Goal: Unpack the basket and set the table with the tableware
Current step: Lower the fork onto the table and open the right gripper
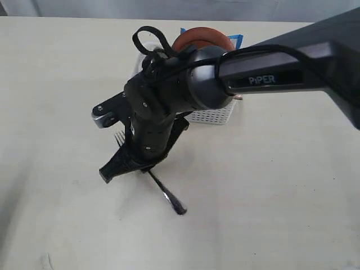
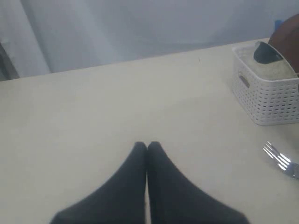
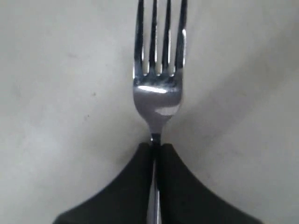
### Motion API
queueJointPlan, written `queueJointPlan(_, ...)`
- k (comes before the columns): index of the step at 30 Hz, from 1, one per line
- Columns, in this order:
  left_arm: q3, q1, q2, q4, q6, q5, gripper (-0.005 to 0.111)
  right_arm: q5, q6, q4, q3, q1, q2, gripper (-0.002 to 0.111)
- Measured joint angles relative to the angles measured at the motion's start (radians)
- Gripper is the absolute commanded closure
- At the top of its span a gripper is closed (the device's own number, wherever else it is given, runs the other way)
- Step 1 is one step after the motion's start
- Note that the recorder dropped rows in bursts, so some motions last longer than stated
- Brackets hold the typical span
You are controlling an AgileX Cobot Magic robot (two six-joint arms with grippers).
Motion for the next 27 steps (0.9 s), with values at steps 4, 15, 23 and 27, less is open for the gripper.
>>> queueJointPlan(4, 0.0, 0.0, 0.0, 0.0, 0.0, 0.0, 0.107, 0.002, 0.17, 0.0, -0.018, 0.0, 0.0, 0.109)
queueJointPlan(15, 0.0, 0.0, 0.0, 0.0, 0.0, 0.0, 0.107, -0.011, 0.554, 0.0, -0.022, -0.018, 0.0, 0.109)
queueJointPlan(23, 0.0, 0.0, 0.0, 0.0, 0.0, 0.0, 0.107, 0.026, 0.653, -0.037, -0.022, -0.021, 0.0, 0.108)
queueJointPlan(27, 0.0, 0.0, 0.0, 0.0, 0.0, 0.0, 0.107, 0.029, 0.661, -0.054, -0.022, -0.021, 0.0, 0.1)
